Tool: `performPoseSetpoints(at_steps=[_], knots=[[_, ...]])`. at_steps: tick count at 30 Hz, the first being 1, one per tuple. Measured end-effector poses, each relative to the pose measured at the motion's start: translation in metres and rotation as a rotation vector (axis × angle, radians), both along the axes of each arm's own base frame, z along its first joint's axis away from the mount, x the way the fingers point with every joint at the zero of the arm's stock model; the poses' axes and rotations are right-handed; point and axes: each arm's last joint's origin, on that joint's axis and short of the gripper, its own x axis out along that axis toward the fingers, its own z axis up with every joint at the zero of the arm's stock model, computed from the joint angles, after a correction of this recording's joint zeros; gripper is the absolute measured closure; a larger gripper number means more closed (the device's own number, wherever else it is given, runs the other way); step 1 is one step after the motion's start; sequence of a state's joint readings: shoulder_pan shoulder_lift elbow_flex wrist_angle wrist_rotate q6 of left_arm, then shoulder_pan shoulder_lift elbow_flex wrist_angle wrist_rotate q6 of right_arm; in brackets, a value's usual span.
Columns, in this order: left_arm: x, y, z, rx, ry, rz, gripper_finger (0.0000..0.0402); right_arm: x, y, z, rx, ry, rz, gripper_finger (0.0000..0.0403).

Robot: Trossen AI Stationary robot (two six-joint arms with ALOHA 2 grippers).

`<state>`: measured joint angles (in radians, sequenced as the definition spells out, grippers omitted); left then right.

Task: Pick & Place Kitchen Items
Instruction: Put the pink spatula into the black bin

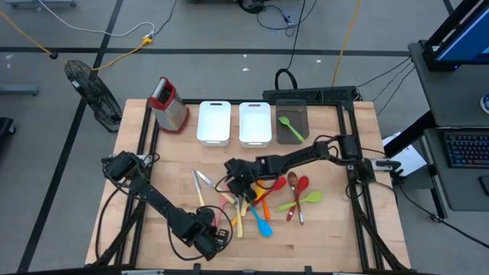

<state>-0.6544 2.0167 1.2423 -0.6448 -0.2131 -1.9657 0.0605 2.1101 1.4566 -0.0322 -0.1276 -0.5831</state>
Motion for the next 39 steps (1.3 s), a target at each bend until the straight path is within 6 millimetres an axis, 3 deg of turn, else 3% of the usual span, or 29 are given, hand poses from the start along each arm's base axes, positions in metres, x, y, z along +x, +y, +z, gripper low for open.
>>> performPoseSetpoints(at_steps=[10,20,29,39], knots=[[0.006,0.011,0.000,0.038,-0.013,0.036,0.0369,0.000,-0.031,0.003,0.090,0.078,-0.083,0.0186],[0.020,0.034,-0.001,0.088,-0.010,0.031,0.0369,0.002,-0.039,-0.013,0.109,0.115,-0.121,0.0186],[0.020,0.036,-0.002,0.109,-0.009,0.026,0.0369,-0.001,-0.059,-0.019,0.147,0.161,-0.193,0.0186],[0.020,0.037,-0.002,0.123,-0.006,0.028,0.0369,-0.007,-0.056,-0.023,0.181,0.242,-0.178,0.0186]])
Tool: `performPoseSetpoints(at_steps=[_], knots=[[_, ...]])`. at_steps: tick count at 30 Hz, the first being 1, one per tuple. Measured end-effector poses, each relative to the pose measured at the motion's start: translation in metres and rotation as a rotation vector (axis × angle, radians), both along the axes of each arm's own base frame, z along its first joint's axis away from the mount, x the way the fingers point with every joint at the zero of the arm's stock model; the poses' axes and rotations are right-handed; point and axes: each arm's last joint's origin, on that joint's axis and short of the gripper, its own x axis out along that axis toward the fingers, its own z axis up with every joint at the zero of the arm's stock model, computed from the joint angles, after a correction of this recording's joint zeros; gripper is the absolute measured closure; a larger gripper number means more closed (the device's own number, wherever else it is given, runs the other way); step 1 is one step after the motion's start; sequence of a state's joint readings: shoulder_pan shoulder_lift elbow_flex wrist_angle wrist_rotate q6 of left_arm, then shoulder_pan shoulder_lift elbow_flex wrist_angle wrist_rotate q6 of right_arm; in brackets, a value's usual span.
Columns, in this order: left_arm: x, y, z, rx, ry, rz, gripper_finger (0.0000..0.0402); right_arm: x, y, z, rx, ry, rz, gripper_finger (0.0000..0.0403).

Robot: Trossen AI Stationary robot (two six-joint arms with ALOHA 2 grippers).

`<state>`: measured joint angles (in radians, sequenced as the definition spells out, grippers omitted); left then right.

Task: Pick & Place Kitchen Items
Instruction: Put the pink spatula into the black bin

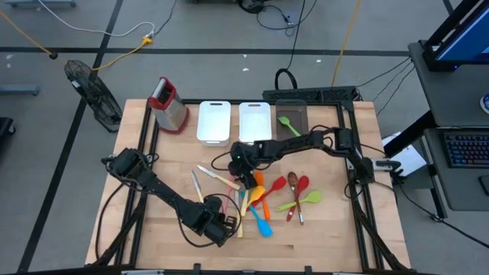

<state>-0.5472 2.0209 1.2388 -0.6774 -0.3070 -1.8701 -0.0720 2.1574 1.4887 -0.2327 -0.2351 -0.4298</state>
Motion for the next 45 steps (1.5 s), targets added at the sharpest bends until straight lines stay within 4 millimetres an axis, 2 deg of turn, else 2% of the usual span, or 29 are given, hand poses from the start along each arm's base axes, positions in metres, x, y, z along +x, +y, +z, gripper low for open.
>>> performPoseSetpoints(at_steps=[6,9,17,25,38,45], knots=[[0.001,0.002,0.000,0.016,-0.003,0.006,0.0369,0.000,0.005,0.000,0.024,0.003,0.020,0.0190],[0.001,0.003,0.000,0.034,-0.008,0.007,0.0369,0.000,0.006,-0.001,0.047,0.009,0.008,0.0201],[0.000,0.003,0.000,0.041,-0.006,0.004,0.0369,0.001,0.007,-0.017,0.123,0.060,-0.027,0.0237],[0.000,0.004,-0.001,0.047,0.004,0.002,0.0369,0.001,0.007,-0.018,0.142,0.068,-0.054,0.0260],[-0.001,0.004,-0.001,0.052,0.006,0.004,0.0369,0.001,0.011,-0.018,0.150,0.077,-0.071,0.0367],[-0.001,0.004,0.000,0.055,0.002,0.012,0.0369,0.001,0.018,-0.019,0.149,0.084,-0.081,0.0385]])
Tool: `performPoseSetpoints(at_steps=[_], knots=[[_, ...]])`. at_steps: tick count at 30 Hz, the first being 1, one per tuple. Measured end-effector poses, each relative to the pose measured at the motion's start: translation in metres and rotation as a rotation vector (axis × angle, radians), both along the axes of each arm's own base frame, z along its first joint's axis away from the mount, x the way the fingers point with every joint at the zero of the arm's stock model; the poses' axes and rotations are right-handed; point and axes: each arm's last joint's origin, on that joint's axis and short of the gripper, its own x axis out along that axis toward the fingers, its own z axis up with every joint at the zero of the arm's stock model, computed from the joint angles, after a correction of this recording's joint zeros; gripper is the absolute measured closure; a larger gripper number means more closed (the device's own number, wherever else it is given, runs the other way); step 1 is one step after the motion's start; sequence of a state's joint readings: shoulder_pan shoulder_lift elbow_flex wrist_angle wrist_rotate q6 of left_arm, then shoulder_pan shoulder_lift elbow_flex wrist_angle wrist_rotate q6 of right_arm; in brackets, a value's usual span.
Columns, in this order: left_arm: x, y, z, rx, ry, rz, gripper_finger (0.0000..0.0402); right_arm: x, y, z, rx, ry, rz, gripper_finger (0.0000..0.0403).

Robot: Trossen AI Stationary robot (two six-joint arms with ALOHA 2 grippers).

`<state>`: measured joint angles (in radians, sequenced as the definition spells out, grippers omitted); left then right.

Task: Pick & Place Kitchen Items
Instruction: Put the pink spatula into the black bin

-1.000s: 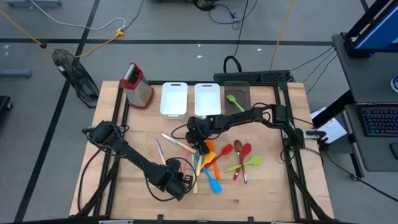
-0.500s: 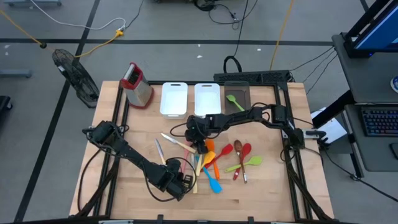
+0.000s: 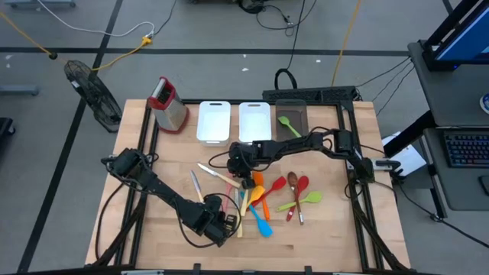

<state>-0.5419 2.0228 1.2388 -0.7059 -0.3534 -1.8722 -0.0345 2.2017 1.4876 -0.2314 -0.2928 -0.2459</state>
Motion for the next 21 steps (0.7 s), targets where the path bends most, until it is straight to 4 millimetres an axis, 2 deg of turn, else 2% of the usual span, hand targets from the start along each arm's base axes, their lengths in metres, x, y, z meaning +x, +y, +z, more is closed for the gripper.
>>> performPoseSetpoints(at_steps=[15,21], knots=[[0.000,0.000,0.000,0.002,-0.008,0.016,0.0369,-0.002,0.000,-0.001,0.050,0.044,-0.050,0.0401],[0.002,-0.001,0.000,0.007,-0.020,-0.022,0.0368,-0.003,-0.005,0.013,0.053,0.011,-0.058,0.0402]])
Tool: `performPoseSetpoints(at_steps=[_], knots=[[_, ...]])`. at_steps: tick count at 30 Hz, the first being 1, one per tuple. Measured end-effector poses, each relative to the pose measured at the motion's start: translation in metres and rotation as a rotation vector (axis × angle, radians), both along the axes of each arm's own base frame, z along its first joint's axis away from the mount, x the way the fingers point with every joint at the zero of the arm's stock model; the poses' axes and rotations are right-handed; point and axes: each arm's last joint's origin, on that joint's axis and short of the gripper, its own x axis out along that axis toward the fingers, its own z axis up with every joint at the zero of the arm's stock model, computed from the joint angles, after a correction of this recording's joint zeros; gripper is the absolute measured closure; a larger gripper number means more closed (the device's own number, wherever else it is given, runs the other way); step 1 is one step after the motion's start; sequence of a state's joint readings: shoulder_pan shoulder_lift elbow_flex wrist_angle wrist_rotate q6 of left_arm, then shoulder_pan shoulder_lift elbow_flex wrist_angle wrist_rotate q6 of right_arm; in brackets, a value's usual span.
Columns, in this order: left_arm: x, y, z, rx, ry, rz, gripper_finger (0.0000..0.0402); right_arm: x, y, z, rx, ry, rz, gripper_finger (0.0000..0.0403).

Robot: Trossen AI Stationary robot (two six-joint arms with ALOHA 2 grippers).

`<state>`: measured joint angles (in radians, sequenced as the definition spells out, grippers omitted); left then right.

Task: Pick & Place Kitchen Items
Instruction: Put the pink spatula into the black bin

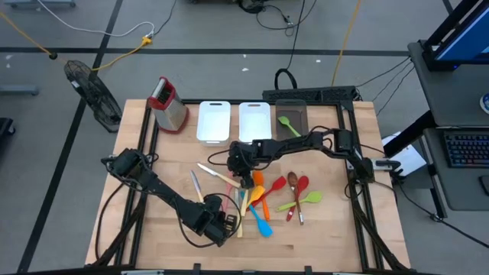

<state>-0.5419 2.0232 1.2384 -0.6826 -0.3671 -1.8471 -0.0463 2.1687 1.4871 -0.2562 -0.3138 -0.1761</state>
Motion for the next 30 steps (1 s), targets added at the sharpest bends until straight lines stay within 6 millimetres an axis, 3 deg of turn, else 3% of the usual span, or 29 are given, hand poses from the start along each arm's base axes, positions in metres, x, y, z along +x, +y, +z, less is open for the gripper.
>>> performPoseSetpoints(at_steps=[14,22,30], knots=[[0.000,0.006,-0.003,0.082,-0.016,0.009,0.0296,-0.001,0.003,0.009,0.051,-0.015,0.023,0.0403],[0.004,0.016,0.006,0.140,-0.035,-0.013,0.0289,0.002,0.010,0.012,0.066,-0.033,0.026,0.0403],[0.009,0.028,0.006,0.069,0.034,-0.059,0.0289,0.007,0.011,0.018,0.077,-0.074,0.039,0.0402]])
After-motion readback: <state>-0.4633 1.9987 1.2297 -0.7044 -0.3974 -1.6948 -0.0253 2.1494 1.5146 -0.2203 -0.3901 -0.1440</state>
